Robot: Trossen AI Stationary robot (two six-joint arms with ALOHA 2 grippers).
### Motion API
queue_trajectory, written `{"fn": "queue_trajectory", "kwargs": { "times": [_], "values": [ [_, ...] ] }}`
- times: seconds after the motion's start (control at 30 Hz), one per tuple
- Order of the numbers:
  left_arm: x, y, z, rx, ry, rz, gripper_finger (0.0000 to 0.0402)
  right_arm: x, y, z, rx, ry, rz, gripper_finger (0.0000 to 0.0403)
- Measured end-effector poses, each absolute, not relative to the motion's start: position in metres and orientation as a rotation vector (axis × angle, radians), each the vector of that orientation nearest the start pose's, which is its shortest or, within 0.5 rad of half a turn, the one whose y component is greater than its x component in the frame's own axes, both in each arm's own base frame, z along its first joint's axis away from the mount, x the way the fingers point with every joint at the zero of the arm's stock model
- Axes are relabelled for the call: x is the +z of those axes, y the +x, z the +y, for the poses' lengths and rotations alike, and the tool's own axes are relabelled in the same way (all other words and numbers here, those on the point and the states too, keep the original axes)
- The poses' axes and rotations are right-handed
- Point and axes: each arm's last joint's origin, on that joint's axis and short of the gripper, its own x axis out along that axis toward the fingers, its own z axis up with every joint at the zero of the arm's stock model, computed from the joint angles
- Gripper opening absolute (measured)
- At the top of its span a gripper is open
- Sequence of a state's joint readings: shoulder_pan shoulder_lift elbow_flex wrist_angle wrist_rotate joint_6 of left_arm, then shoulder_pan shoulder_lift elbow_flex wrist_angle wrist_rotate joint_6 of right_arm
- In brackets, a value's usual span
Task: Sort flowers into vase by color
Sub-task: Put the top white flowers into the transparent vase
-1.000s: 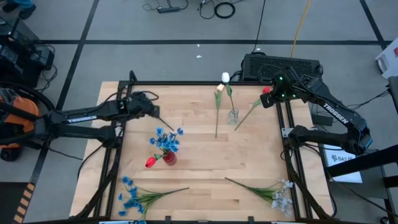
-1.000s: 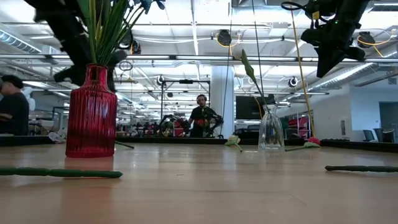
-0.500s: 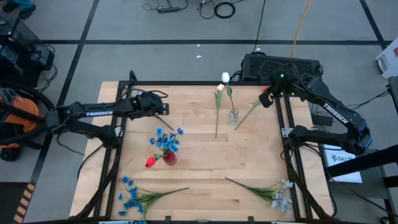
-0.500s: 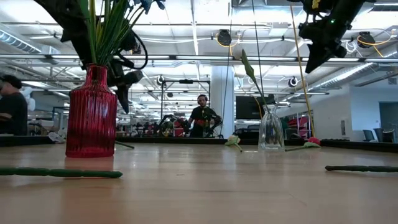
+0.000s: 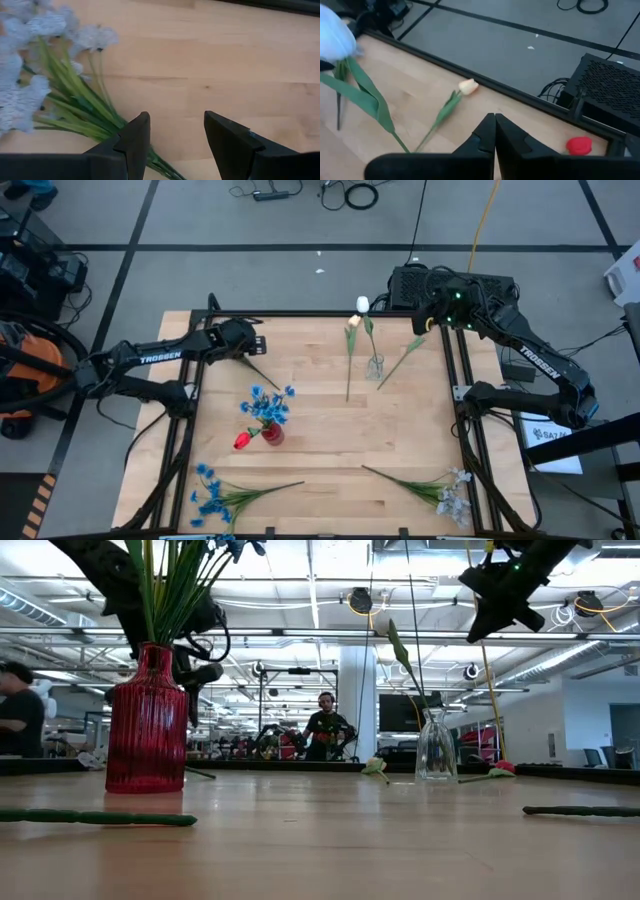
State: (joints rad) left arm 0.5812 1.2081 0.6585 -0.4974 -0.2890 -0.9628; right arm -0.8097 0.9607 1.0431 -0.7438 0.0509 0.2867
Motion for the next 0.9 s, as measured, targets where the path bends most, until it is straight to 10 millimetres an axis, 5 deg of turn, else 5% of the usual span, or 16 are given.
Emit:
{"fn": "queue_trajectory", "kwargs": {
  "times": [0.43,0.9],
  "values": [
    [0.163,0.163,0.142,1.497,-1.191,0.647,0.0191,0.341,0.126,-0.135,-0.926,0.534,0.494,0.0000],
    [0.138,0.171,0.146,1.556,-1.338,0.701,0.0191,0.341,0.126,-0.135,-0.923,0.525,0.500,0.0000]
  ]
}}
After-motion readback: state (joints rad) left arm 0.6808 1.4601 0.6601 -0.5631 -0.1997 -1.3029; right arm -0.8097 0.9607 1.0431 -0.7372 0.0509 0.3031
